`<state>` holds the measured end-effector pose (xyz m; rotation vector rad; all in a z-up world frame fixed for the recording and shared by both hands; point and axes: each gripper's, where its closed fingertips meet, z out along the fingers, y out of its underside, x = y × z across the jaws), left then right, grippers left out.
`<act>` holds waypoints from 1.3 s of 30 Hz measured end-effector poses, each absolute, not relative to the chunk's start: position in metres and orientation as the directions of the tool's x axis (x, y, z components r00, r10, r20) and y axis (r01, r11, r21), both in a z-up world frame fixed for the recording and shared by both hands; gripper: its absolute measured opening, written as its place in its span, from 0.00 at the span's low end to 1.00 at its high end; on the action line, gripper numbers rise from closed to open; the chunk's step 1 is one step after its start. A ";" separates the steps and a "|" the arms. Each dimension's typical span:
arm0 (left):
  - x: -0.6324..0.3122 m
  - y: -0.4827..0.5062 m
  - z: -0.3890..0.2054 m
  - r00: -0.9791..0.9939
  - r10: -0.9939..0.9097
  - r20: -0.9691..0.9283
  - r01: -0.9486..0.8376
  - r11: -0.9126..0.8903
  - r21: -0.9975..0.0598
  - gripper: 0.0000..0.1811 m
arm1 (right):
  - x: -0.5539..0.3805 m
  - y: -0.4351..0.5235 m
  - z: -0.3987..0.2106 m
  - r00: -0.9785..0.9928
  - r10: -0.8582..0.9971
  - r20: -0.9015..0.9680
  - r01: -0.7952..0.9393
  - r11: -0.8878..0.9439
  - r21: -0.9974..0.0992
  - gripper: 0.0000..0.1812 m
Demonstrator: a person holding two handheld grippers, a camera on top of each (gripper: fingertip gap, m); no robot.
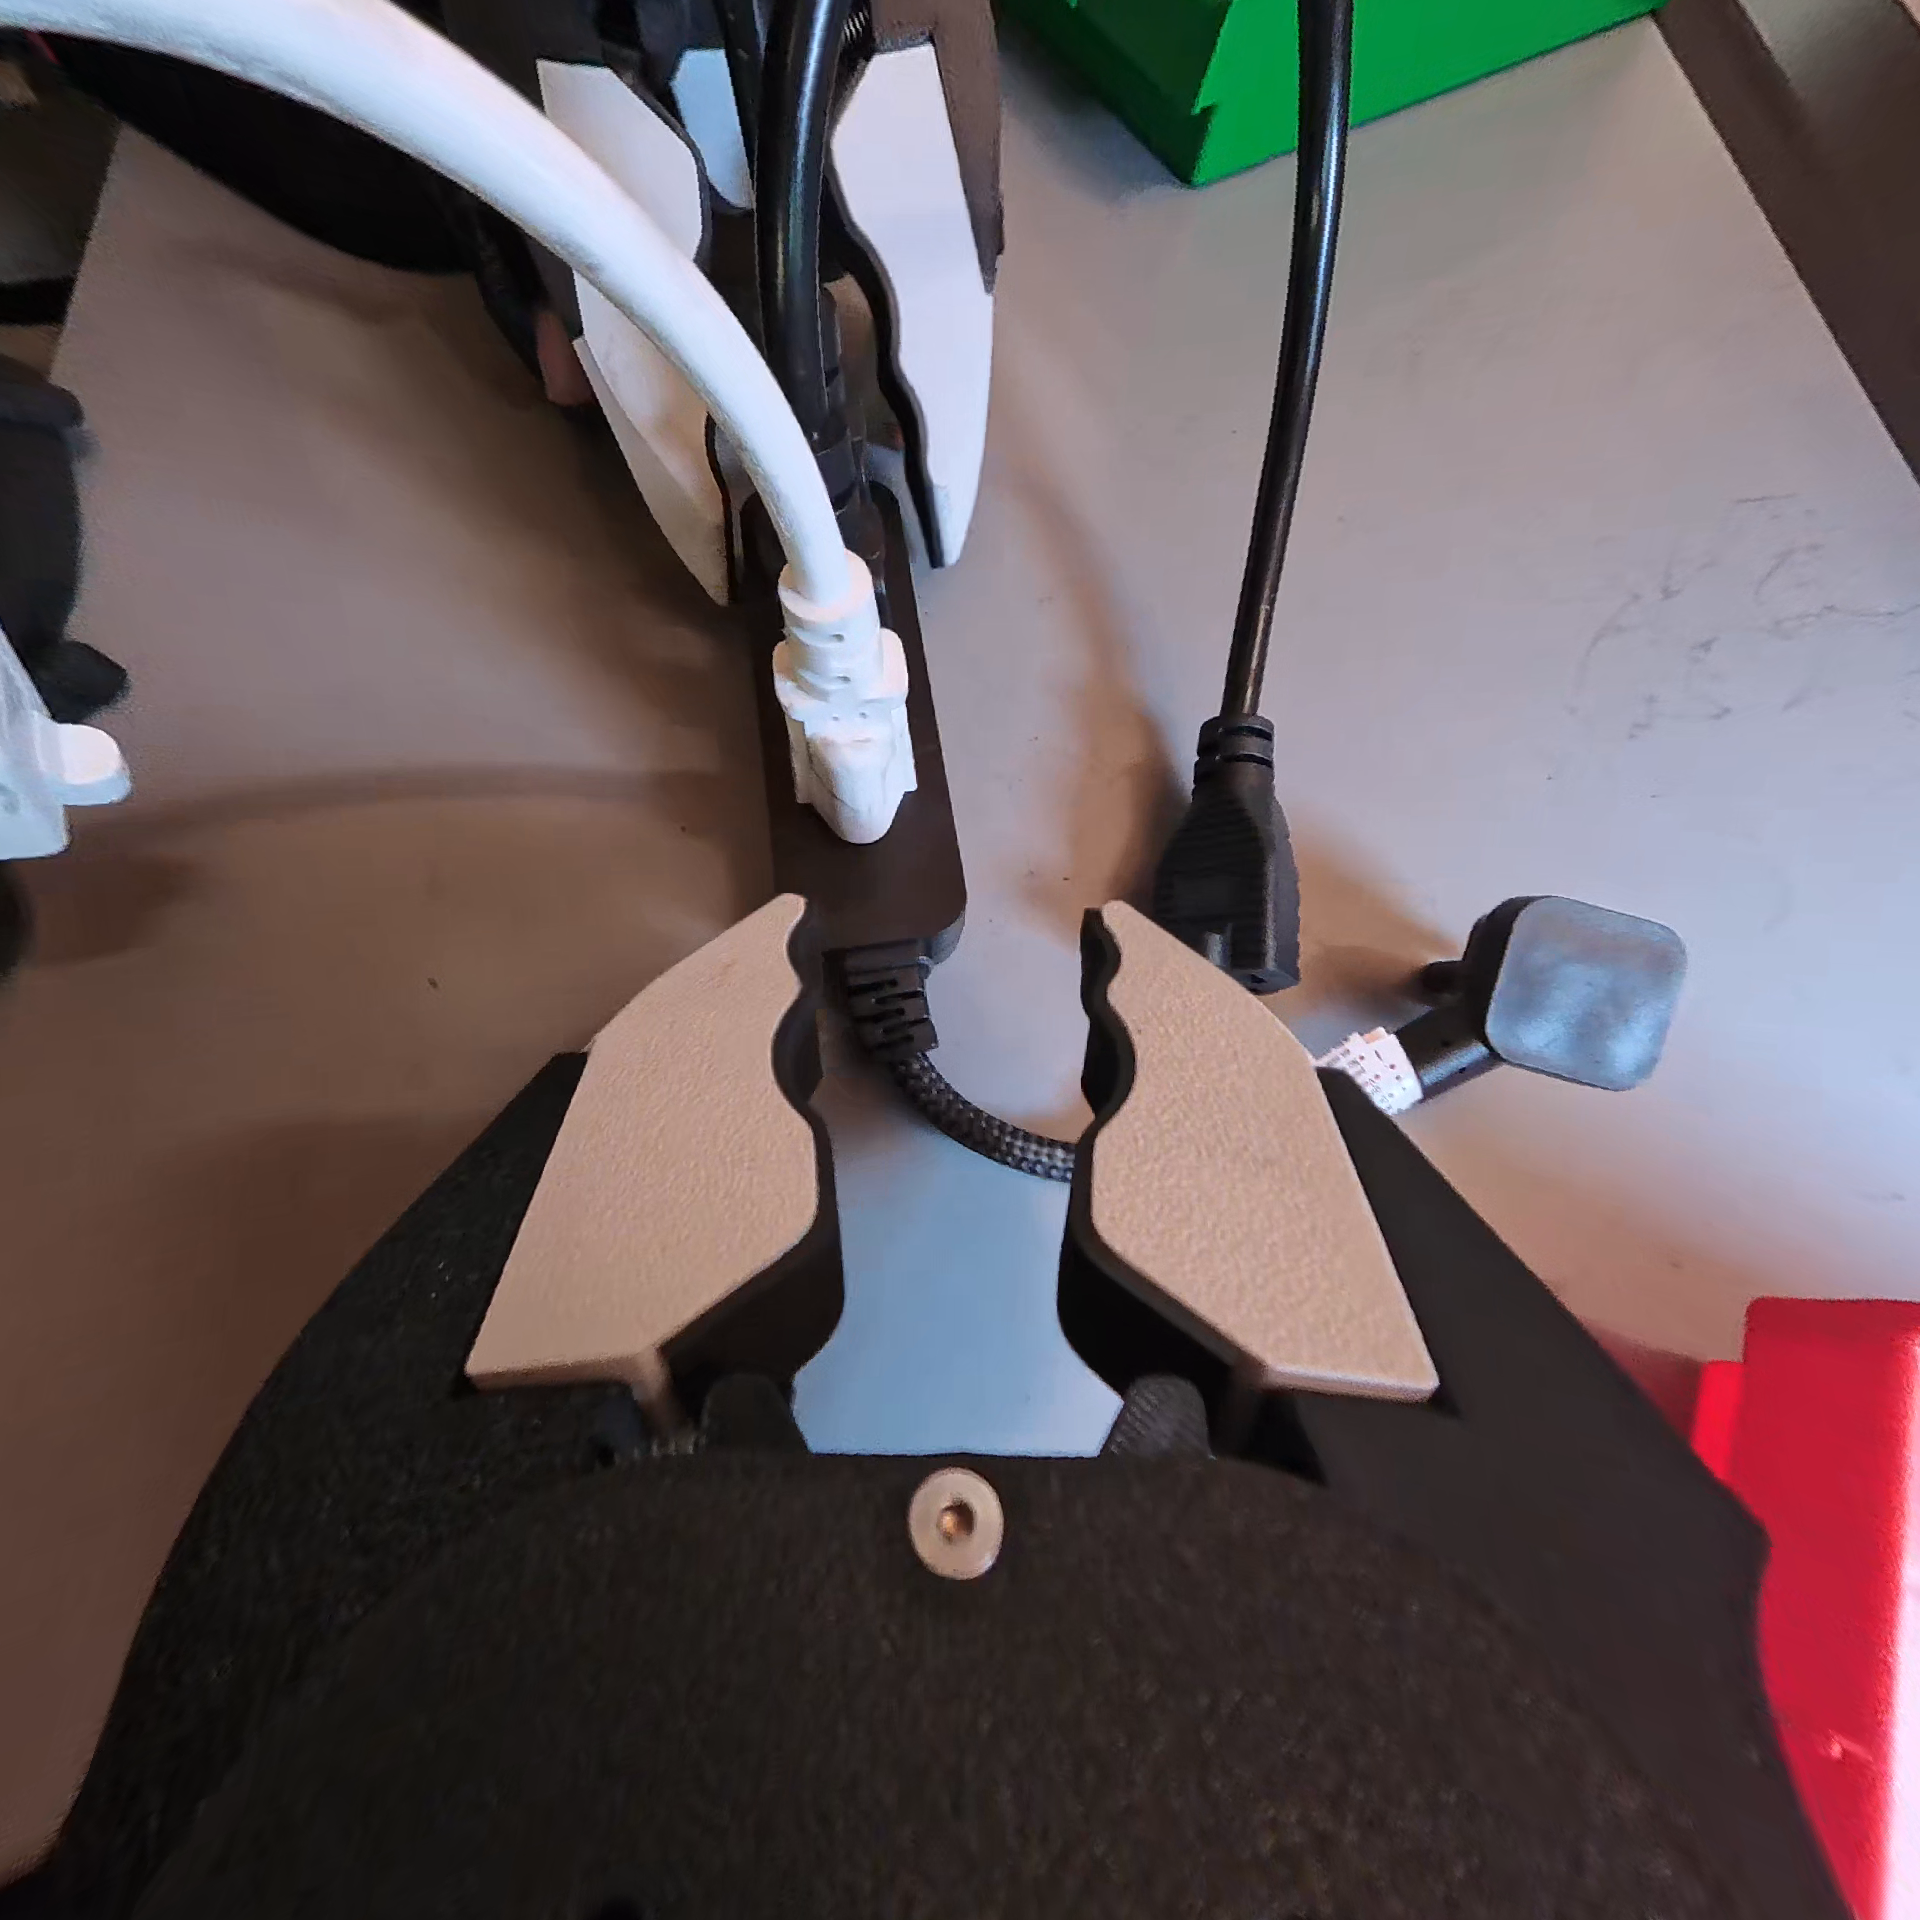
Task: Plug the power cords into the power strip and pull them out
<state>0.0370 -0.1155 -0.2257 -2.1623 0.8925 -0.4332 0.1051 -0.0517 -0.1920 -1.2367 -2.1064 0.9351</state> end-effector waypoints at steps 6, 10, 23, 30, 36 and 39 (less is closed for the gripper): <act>0.040 -0.115 -0.225 0.696 -0.718 0.018 -0.463 -0.467 -0.753 0.24 | 0.105 -0.056 -0.197 -0.460 0.882 0.101 0.542 0.369 -0.755 0.31; 0.039 -0.116 -0.225 0.688 -0.726 0.011 -0.485 -0.471 -0.737 0.24 | 0.107 -0.058 -0.206 -0.468 0.880 0.078 0.621 0.390 -0.680 0.30; 0.041 -0.117 -0.225 0.682 -0.731 0.011 -0.486 -0.464 -0.741 0.23 | 0.087 -0.074 -0.217 -0.691 0.718 0.083 0.633 0.656 -0.411 0.34; 0.039 -0.117 -0.224 0.684 -0.729 -0.005 -0.489 -0.453 -0.745 0.24 | 0.080 -0.092 -0.233 -0.724 0.689 0.019 0.629 0.672 -0.390 0.25; 0.035 -0.116 -0.206 0.691 -0.722 0.024 -0.420 -0.428 -0.800 0.23 | 0.079 -0.091 -0.232 -0.682 0.729 0.066 0.641 0.638 -0.427 0.25; 0.027 -0.115 -0.195 0.704 -0.710 0.015 -0.391 -0.405 -0.826 0.23 | 0.079 -0.091 -0.231 -0.666 0.741 0.079 0.640 0.623 -0.449 0.25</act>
